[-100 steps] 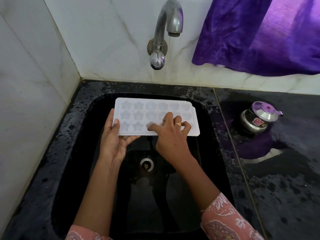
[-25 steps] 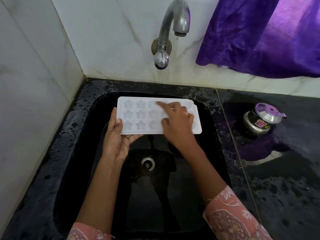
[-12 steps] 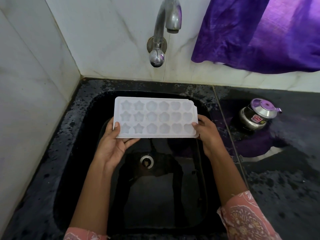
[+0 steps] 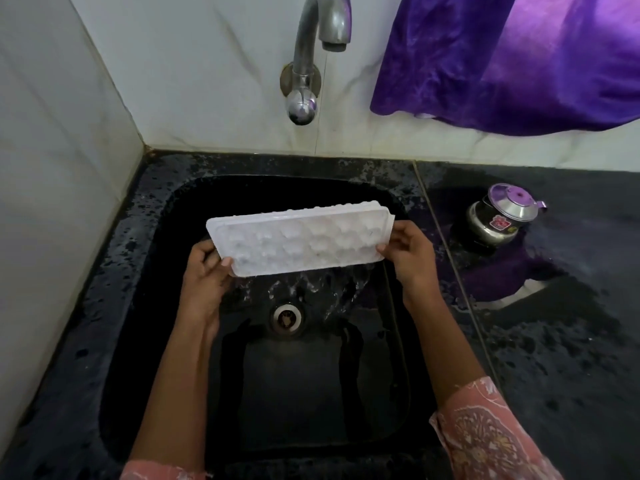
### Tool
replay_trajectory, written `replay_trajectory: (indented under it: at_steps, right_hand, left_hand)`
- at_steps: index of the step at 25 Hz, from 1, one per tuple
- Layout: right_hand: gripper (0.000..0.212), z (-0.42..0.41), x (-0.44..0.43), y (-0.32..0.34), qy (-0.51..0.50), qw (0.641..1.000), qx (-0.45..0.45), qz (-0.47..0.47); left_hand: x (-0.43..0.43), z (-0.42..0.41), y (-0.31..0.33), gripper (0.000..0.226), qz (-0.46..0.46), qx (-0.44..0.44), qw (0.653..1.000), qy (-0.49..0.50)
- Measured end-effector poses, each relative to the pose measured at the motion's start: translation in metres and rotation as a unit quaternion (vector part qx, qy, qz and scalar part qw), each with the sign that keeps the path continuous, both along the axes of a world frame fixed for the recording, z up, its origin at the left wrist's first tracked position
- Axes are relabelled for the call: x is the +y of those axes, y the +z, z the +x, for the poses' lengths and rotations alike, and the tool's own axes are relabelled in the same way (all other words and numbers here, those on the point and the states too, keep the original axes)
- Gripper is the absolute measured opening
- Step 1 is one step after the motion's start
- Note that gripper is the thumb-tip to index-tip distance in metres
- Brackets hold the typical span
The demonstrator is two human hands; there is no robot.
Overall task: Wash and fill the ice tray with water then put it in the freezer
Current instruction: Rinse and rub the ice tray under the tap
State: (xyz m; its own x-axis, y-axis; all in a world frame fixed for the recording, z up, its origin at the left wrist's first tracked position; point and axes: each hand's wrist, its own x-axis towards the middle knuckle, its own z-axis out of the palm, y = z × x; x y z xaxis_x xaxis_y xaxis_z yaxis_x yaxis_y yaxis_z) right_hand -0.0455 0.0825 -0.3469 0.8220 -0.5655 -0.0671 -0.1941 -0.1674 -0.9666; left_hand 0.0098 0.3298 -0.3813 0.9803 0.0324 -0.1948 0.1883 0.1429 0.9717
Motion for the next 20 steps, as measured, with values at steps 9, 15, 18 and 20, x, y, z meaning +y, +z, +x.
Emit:
replay_trajectory:
  at_steps: [9, 15, 18, 20]
  right_hand:
    - [0.032, -0.004, -0.003, -0.019, -0.031, 0.999, 0.003, -0.016]
    - [0.027, -0.018, -0.013, -0.016, -0.015, 0.999, -0.032, -0.004]
    - [0.029, -0.025, -0.02, -0.018, -0.013, 0.999, -0.039, 0.002]
    - [0.034, -0.024, -0.025, -0.018, -0.018, 0.999, -0.028, 0.006]
  left_hand:
    - [0.0, -0.009, 0.007, 0.035, -0.025, -0.056, 0.998, -0.004]
    - [-0.008, -0.021, 0.014, 0.037, -0.053, -0.057, 0.997, 0.015]
    - [-0.014, -0.029, 0.015, 0.035, -0.056, -0.039, 0.997, 0.026]
    - [-0.02, -0.033, 0.018, 0.031, -0.045, -0.032, 0.998, 0.036]
